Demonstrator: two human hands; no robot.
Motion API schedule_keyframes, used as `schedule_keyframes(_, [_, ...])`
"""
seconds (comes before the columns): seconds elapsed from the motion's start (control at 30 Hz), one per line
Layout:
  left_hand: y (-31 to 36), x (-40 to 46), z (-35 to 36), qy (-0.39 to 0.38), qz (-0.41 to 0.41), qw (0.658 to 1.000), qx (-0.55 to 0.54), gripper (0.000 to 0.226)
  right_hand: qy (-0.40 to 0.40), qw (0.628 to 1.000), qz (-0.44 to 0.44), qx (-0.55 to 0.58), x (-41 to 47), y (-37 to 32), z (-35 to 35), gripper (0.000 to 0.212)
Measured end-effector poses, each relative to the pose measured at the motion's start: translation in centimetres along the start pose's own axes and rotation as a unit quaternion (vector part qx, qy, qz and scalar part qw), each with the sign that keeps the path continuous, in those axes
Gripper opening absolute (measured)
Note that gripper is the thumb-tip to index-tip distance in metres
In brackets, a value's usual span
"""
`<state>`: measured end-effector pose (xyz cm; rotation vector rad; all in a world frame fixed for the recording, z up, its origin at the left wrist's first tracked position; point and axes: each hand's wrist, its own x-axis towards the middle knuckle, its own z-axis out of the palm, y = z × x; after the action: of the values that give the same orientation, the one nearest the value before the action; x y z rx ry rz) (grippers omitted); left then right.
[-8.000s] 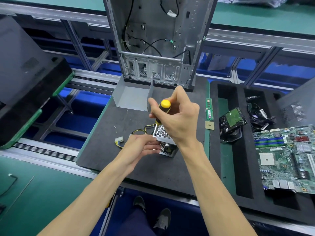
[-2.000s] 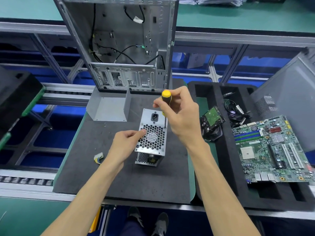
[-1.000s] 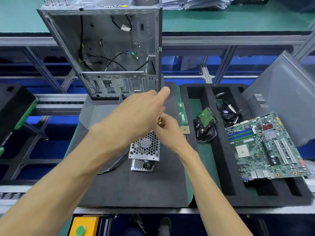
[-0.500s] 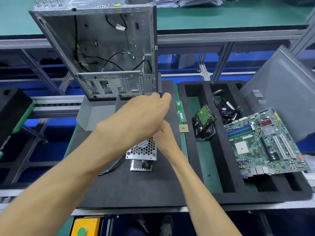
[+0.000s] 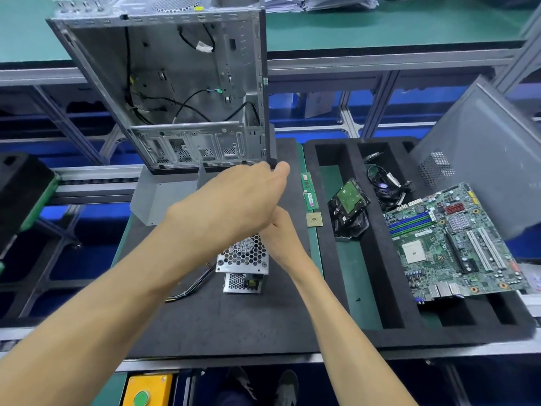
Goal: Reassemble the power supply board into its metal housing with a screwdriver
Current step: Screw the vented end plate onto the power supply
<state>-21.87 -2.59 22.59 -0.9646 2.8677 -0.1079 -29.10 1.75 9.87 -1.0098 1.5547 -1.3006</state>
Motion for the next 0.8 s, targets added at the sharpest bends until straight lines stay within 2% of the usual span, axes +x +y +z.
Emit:
schedule_keyframes(0.07, [-0.1,0.2,-0.6,-0.025,0.042,0.998,-0.03,0.025,0.009,1.0,0.004,-0.011,0.0,-0.2,-0.1,0.03])
schedule_keyframes(0.17, [0.6,0.2,-0.8,0.002,0.095,0.995,-0.008,0.021,0.048,0.999,-0.008,-0.013,-0.2,-0.2,-0.3,0.024])
schedule_keyframes(0.23, [0.9,0.0,-0.6,0.04,0.05,0.998,0.023,0.023,0.046,0.999,-0.023,-0.007,-0.3,-0.4,-0.3,0.021])
schedule_keyframes(0.3, [0.9,-0.1,-0.6,0.072,-0.024,0.995,0.062,0.03,0.015,1.0,-0.018,0.006,-0.3,-0.5,-0.2,0.028])
schedule_keyframes(0.33, [0.9,0.0,-0.5,0.077,-0.041,0.994,0.066,0.026,0.007,1.0,-0.01,0.012,-0.3,-0.4,-0.1,0.03])
schedule_keyframes(0.43, [0.8,0.2,-0.2,0.046,-0.033,0.998,0.042,0.02,0.002,1.0,-0.002,0.022,-0.2,-0.2,0.0,0.034])
schedule_keyframes(0.67, [-0.2,0.5,-1.0,-0.025,0.089,0.994,-0.054,0.014,0.018,1.0,-0.006,0.016,-0.1,-0.2,-0.3,0.03])
schedule_keyframes(0.73, [0.0,0.4,-0.8,-0.006,0.082,0.996,-0.045,0.006,0.015,1.0,-0.006,0.023,-0.1,0.0,-0.2,0.031])
schedule_keyframes(0.8, [0.1,0.3,-0.6,0.027,0.023,0.999,0.0,0.016,0.009,1.0,-0.01,0.017,-0.1,0.0,-0.2,0.035])
